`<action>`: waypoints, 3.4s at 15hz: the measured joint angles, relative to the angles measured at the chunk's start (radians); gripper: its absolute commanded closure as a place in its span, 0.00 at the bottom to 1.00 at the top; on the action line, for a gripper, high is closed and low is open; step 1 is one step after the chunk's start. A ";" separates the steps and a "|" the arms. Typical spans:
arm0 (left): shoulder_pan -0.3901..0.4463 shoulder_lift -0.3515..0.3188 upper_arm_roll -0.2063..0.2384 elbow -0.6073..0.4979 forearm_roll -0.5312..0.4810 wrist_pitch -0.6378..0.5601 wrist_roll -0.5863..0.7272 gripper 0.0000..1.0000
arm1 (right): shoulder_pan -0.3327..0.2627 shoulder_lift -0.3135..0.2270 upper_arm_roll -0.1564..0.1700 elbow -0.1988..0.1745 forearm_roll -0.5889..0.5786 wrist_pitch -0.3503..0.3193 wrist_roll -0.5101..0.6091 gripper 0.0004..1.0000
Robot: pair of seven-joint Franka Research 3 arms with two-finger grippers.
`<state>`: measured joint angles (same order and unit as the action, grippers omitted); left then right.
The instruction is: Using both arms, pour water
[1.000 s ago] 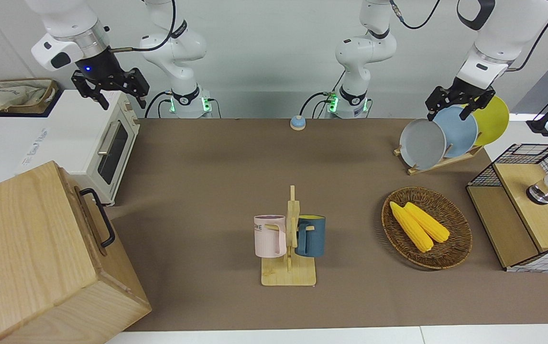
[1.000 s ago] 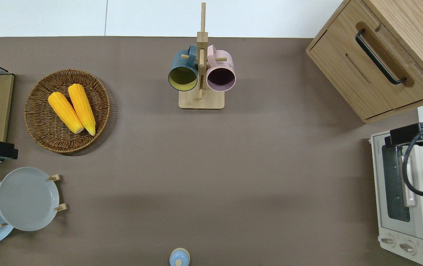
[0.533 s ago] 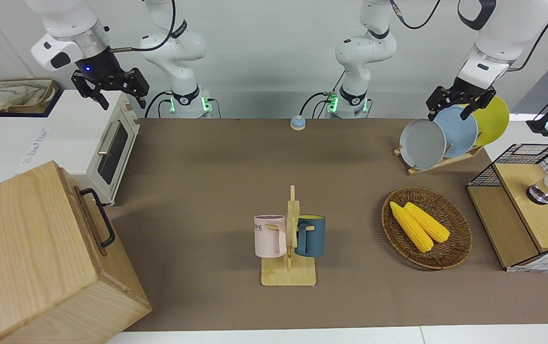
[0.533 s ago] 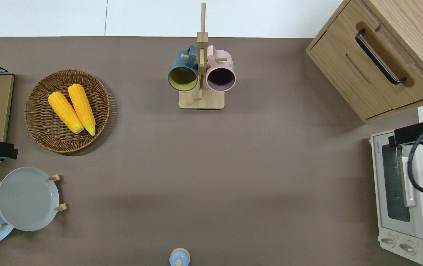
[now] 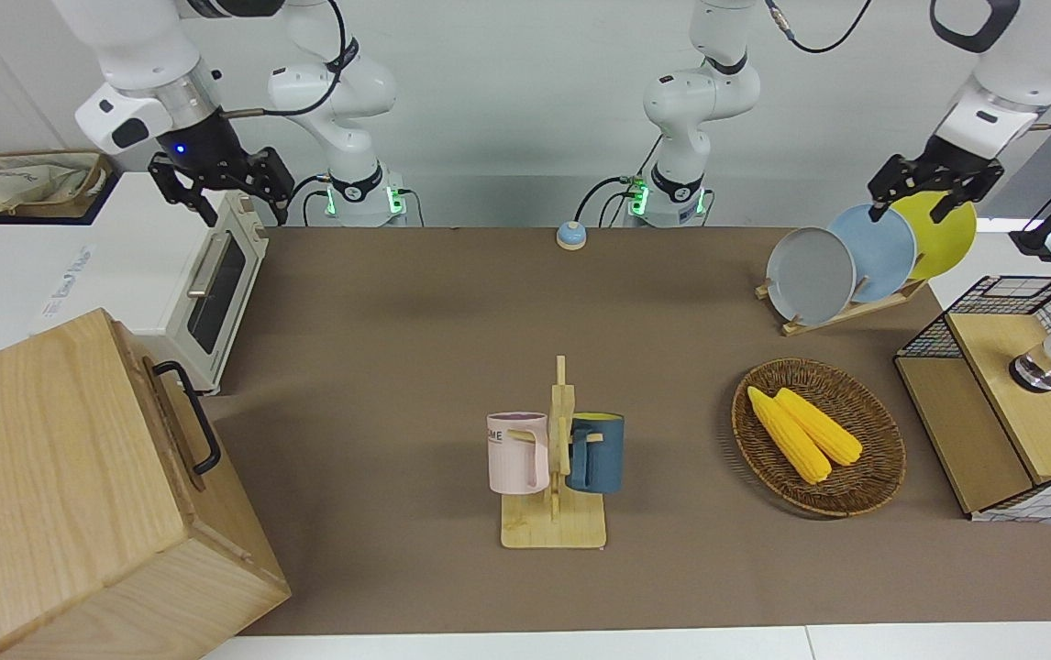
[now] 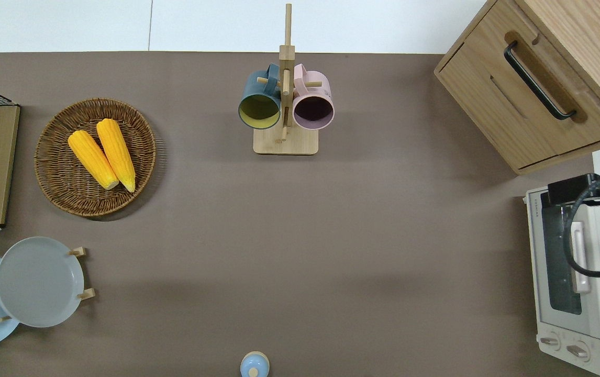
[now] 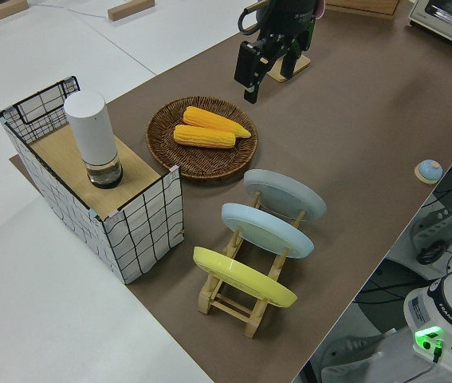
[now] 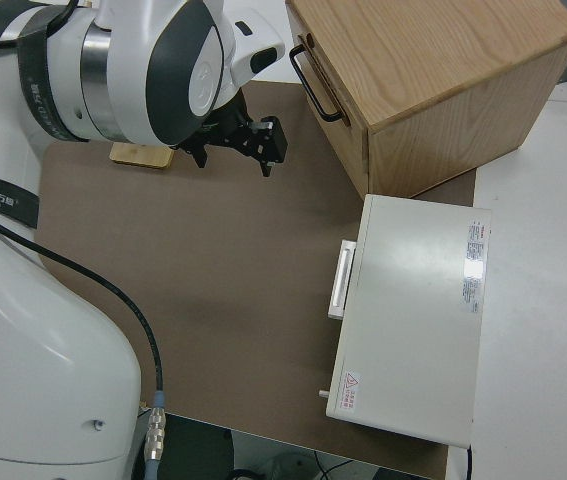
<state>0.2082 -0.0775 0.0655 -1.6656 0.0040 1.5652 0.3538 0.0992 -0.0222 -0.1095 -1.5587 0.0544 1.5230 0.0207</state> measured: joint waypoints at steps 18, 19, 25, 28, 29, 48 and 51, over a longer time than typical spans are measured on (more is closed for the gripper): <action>0.124 0.193 0.285 0.124 -0.259 0.343 0.477 0.01 | 0.014 0.112 0.360 -0.329 -0.126 0.663 0.231 0.03; 0.131 0.201 0.288 0.119 -0.291 0.383 0.489 0.01 | 0.014 0.132 0.365 -0.324 -0.134 0.695 0.233 0.05; 0.125 0.235 0.267 -0.047 -0.581 0.723 0.599 0.01 | 0.043 0.240 0.375 -0.249 -0.226 0.807 0.236 0.08; 0.125 0.251 0.238 -0.072 -0.661 0.805 0.630 0.01 | 0.068 0.310 0.375 -0.151 -0.271 0.813 0.238 0.09; 0.125 0.252 0.229 -0.074 -0.670 0.821 0.631 0.01 | 0.074 0.331 0.375 -0.122 -0.275 0.813 0.238 0.09; 0.124 0.347 0.175 -0.072 -0.889 0.961 0.775 0.35 | 0.091 0.503 0.367 0.088 -0.401 0.867 0.238 1.00; 0.124 0.354 0.176 -0.066 -0.889 0.968 0.776 0.70 | 0.091 0.504 0.367 0.088 -0.407 0.869 0.238 1.00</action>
<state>0.3324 0.2764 0.2415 -1.7318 -0.8845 2.5327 1.1302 0.1899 0.4816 0.2571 -1.4705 -0.3528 2.3925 0.2592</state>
